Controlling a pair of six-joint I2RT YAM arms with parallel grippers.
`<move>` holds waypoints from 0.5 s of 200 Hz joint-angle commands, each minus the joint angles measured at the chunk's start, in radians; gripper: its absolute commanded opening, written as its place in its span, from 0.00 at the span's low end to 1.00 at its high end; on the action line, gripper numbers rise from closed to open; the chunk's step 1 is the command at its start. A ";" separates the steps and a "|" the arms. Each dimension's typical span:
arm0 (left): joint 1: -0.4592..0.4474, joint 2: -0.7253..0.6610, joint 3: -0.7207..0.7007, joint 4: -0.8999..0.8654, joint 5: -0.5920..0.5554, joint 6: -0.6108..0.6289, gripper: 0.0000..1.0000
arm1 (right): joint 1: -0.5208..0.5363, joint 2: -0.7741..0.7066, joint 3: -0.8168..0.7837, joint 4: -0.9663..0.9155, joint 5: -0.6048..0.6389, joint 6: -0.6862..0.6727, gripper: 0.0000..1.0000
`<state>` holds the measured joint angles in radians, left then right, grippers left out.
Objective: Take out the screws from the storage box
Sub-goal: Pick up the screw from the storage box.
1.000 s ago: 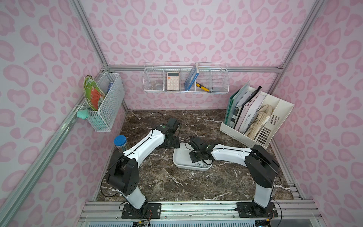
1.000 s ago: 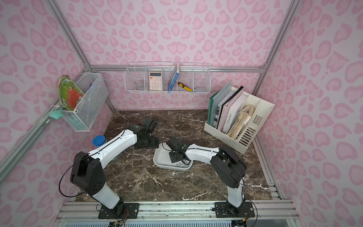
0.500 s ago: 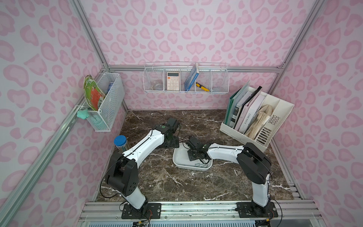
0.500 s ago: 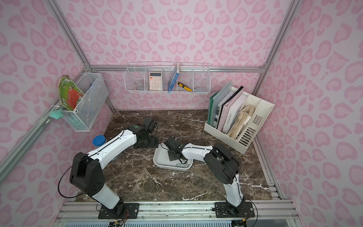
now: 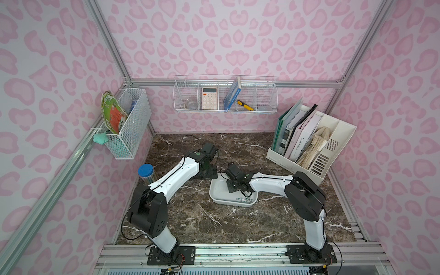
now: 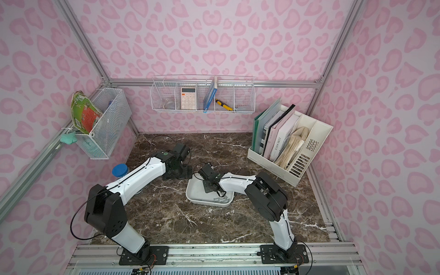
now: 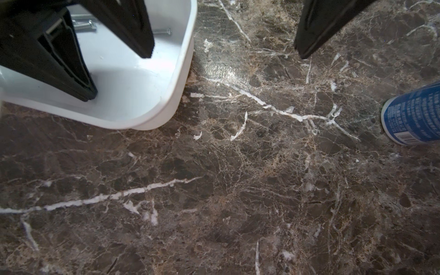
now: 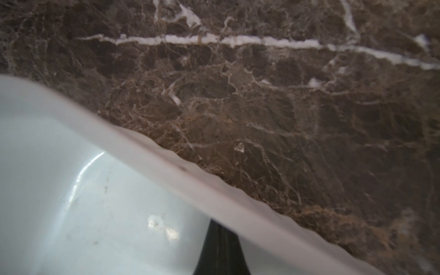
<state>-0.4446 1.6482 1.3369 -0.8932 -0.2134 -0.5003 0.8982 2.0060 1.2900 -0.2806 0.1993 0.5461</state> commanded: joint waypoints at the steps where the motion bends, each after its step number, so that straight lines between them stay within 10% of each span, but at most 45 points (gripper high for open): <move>1: 0.000 -0.001 -0.002 0.002 0.008 0.002 0.98 | -0.012 -0.013 -0.006 -0.082 0.022 -0.030 0.02; 100: 0.001 0.007 0.000 0.002 0.021 0.008 0.97 | -0.044 -0.037 -0.019 -0.061 -0.067 -0.119 0.08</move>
<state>-0.4442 1.6531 1.3369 -0.8829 -0.1974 -0.4942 0.8555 1.9663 1.2751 -0.3367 0.1680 0.4599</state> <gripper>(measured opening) 0.975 0.061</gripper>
